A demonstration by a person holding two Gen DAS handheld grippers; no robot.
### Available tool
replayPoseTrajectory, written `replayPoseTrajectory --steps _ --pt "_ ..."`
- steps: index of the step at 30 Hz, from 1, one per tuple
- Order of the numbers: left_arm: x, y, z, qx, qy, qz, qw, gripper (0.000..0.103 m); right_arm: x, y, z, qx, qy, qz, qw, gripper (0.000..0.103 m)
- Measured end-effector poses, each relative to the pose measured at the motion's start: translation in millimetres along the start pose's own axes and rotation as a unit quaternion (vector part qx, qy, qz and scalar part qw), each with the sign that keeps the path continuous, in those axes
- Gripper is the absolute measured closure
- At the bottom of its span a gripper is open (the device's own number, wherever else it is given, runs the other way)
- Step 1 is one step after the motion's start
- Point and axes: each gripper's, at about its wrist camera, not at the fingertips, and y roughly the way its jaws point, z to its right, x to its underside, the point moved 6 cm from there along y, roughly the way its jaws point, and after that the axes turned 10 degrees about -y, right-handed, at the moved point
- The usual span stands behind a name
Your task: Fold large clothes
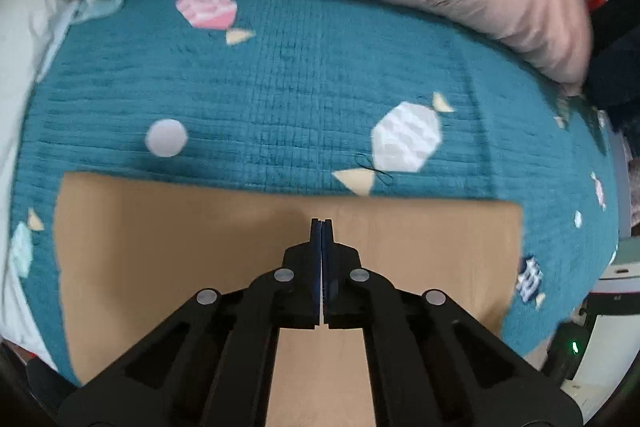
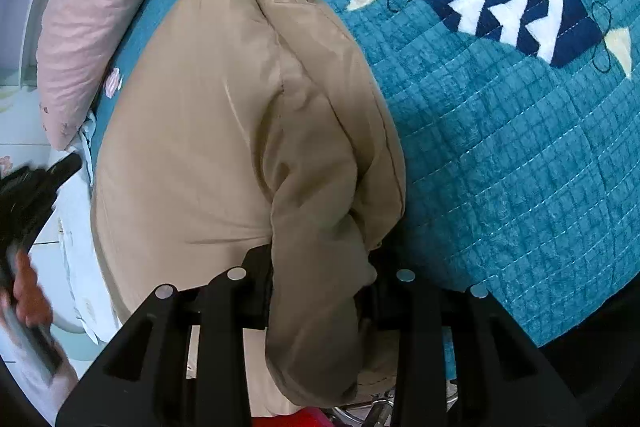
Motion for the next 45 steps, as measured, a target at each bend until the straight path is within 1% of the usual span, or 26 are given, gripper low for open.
replayPoseTrajectory --steps 1,3,5,7,9,11,12,14,16,19,20,23,25,26,28,29,30,32,33,35,37,38,40,42,44,45 --pt "-2.8 18.4 -3.8 -0.015 -0.004 -0.013 0.9998 0.103 -0.4 0.7 -1.0 0.003 -0.002 0.000 1.000 0.072" --pt "-3.0 50.7 -10.4 -0.014 -0.007 -0.037 0.9992 0.103 -1.6 0.6 -0.6 0.004 -0.001 0.000 1.000 0.070" --pt "-6.8 60.6 -13.3 -0.006 -0.008 -0.029 0.9995 0.103 -2.9 1.5 -1.9 0.005 0.000 0.001 1.000 0.069" --pt "-10.1 58.1 -14.4 -0.004 -0.020 -0.036 0.9991 0.103 -5.2 4.0 -4.8 0.014 -0.002 0.000 1.000 0.069" --pt "-9.5 47.7 -10.2 -0.015 0.007 -0.033 0.9993 0.103 -8.4 7.8 -7.6 0.018 -0.003 -0.001 1.000 0.068" --pt "-2.5 30.2 -5.2 -0.029 0.051 -0.019 0.9981 0.103 -8.9 8.5 -7.8 0.016 -0.002 -0.003 1.000 0.068" --pt "2.0 24.3 -4.8 -0.028 0.057 -0.021 0.9978 0.103 -8.8 8.6 -7.6 0.014 -0.001 -0.002 1.000 0.068" --pt "11.9 16.9 -7.2 -0.020 0.053 -0.040 0.9976 0.103 -9.0 9.4 -7.2 0.009 0.000 0.000 1.000 0.068" --pt "17.7 15.2 -11.4 -0.012 0.044 -0.048 0.9978 0.103 -9.3 9.9 -7.5 0.011 0.000 0.000 1.000 0.068" --pt "21.1 41.2 -17.8 -0.016 0.031 -0.066 0.9972 0.103 -10.1 10.6 -8.8 0.015 -0.003 -0.001 1.000 0.067" --pt "18.7 47.7 -18.1 -0.018 0.029 -0.064 0.9973 0.103 -10.6 10.9 -8.4 0.014 -0.002 -0.001 1.000 0.066" --pt "12.8 50.3 -15.5 -0.032 0.012 -0.069 0.9970 0.103 -11.0 10.7 -8.7 0.015 0.001 0.002 1.000 0.065" --pt "16.8 39.7 -10.1 -0.051 0.025 -0.082 0.9950 0.103 -11.4 9.9 -10.0 0.023 -0.005 0.002 1.000 0.065" --pt "25.4 29.1 -6.3 -0.054 0.041 -0.096 0.9931 0.103 -10.9 9.6 -10.6 0.025 -0.007 0.002 1.000 0.065" --pt "45.3 20.4 -3.7 -0.035 0.058 -0.134 0.9886 0.103 -10.1 9.6 -10.7 0.022 -0.005 0.003 1.000 0.065" --pt "53.9 18.7 -6.0 -0.029 0.058 -0.142 0.9878 0.103 -10.2 10.7 -10.7 0.019 -0.003 0.004 1.000 0.065" --pt "61.3 21.7 -11.1 -0.039 0.060 -0.134 0.9884 0.103 -10.5 11.0 -10.1 0.015 -0.001 0.003 1.000 0.065" --pt "66.1 38.1 -14.2 -0.039 0.068 -0.122 0.9894 0.103 -11.5 12.6 -10.2 0.013 -0.003 0.002 1.000 0.065" --pt "63.5 46.0 -16.7 -0.032 0.051 -0.121 0.9908 0.102 -11.8 13.1 -10.4 0.014 -0.005 0.000 1.000 0.065" --pt "53.5 49.0 -19.0 -0.024 0.008 -0.138 0.9902 0.100 -12.8 13.6 -10.3 0.015 -0.004 -0.002 1.000 0.064" --pt "52.9 45.4 -17.9 -0.035 0.010 -0.157 0.9869 0.101 -12.3 13.1 -10.3 0.016 -0.002 -0.003 1.000 0.064" --pt "54.1 39.5 -18.4 -0.040 0.012 -0.159 0.9864 0.101 -12.4 12.6 -10.5 0.017 -0.004 -0.003 1.000 0.064" --pt "72.2 17.8 -17.7 -0.055 0.031 -0.165 0.9842 0.101 -10.8 11.5 -10.1 0.016 -0.007 -0.001 1.000 0.064" --pt "93.3 10.4 -20.6 -0.060 0.047 -0.162 0.9838 0.101 -10.2 11.6 -8.7 0.009 -0.006 0.004 1.000 0.064" --pt "104.9 24.3 -30.4 -0.057 0.031 -0.148 0.9869 0.101 -11.0 12.7 -7.5 0.007 -0.002 0.006 1.000 0.064" --pt "104.5 32.7 -32.0 -0.056 0.027 -0.147 0.9872 0.101 -11.7 13.3 -9.1 0.012 -0.007 0.004 1.000 0.062"
